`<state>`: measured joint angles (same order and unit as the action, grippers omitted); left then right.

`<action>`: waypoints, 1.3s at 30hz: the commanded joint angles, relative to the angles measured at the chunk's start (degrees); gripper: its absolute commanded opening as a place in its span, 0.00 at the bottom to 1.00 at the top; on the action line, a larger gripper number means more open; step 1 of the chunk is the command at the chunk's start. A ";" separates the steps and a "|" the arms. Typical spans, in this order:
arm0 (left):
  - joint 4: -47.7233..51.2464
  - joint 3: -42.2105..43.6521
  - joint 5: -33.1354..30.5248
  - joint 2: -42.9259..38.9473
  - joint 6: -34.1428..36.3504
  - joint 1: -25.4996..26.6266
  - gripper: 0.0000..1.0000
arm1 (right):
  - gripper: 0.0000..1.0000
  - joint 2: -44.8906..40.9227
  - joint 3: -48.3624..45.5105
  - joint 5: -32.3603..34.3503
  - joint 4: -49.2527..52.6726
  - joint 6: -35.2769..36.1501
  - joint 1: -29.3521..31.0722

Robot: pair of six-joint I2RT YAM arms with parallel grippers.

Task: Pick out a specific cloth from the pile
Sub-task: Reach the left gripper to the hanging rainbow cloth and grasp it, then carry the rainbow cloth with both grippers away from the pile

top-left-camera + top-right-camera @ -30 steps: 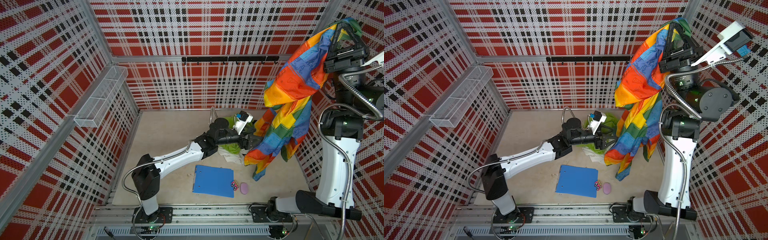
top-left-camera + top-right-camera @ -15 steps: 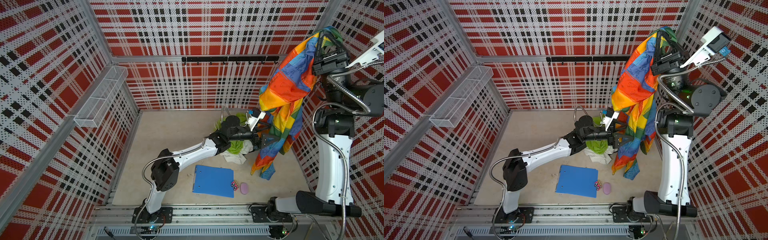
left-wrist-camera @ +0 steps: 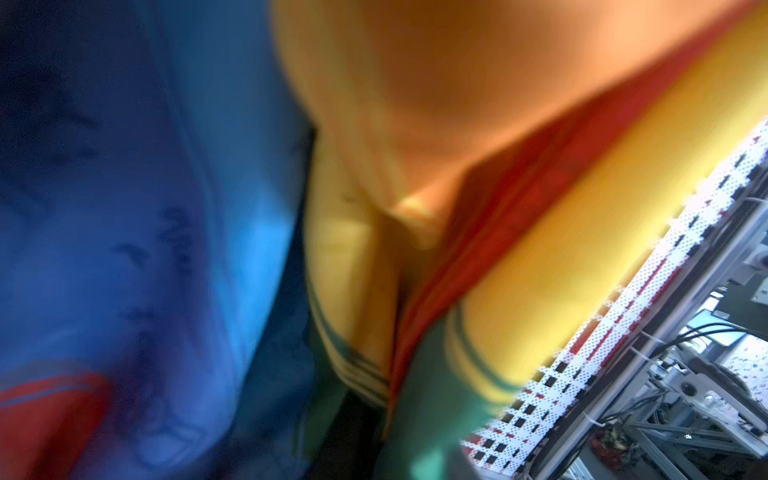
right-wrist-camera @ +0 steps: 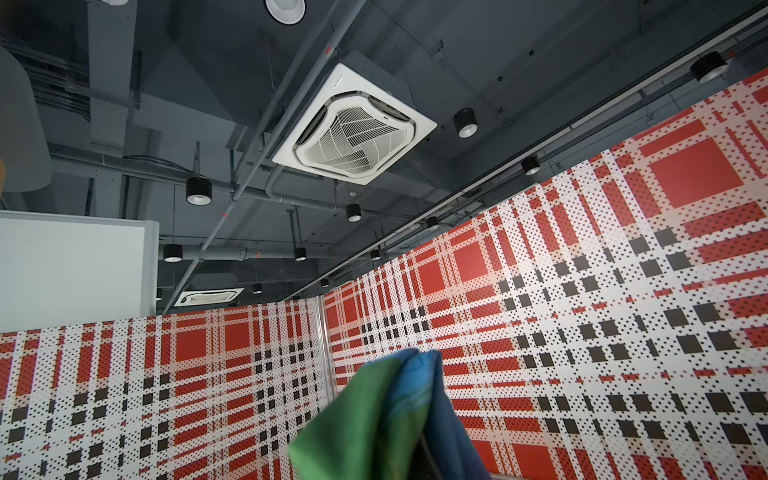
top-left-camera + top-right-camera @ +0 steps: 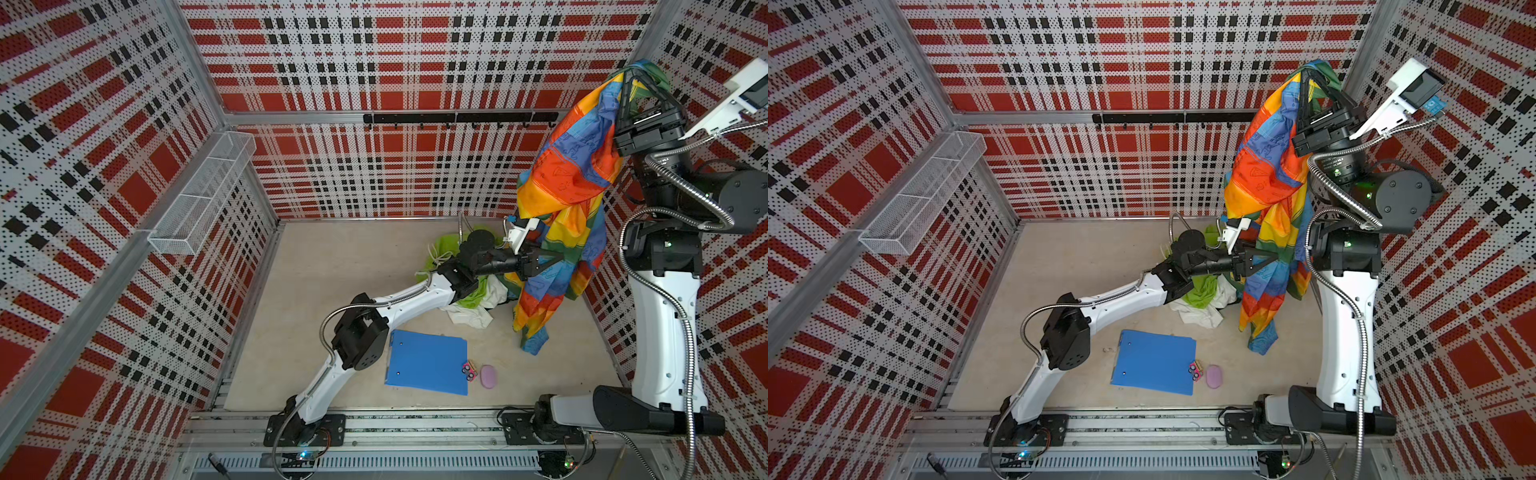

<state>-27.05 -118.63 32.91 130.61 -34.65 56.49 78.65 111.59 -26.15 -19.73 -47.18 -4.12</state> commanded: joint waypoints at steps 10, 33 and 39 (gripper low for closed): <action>-5.86 4.11 0.66 -13.31 -1.95 -6.68 0.00 | 0.00 -6.60 -6.67 -0.27 -1.80 5.26 0.43; 11.93 12.49 -4.90 -45.60 10.01 -28.59 0.03 | 0.00 -2.79 -9.04 0.47 2.35 18.87 25.93; 15.07 17.88 -2.90 -52.04 8.22 -37.23 0.04 | 0.00 0.81 -12.03 2.11 2.49 21.53 32.38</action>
<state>-11.79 -102.39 29.61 81.52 -26.11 21.98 77.76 101.01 -25.82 -17.47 -29.10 26.13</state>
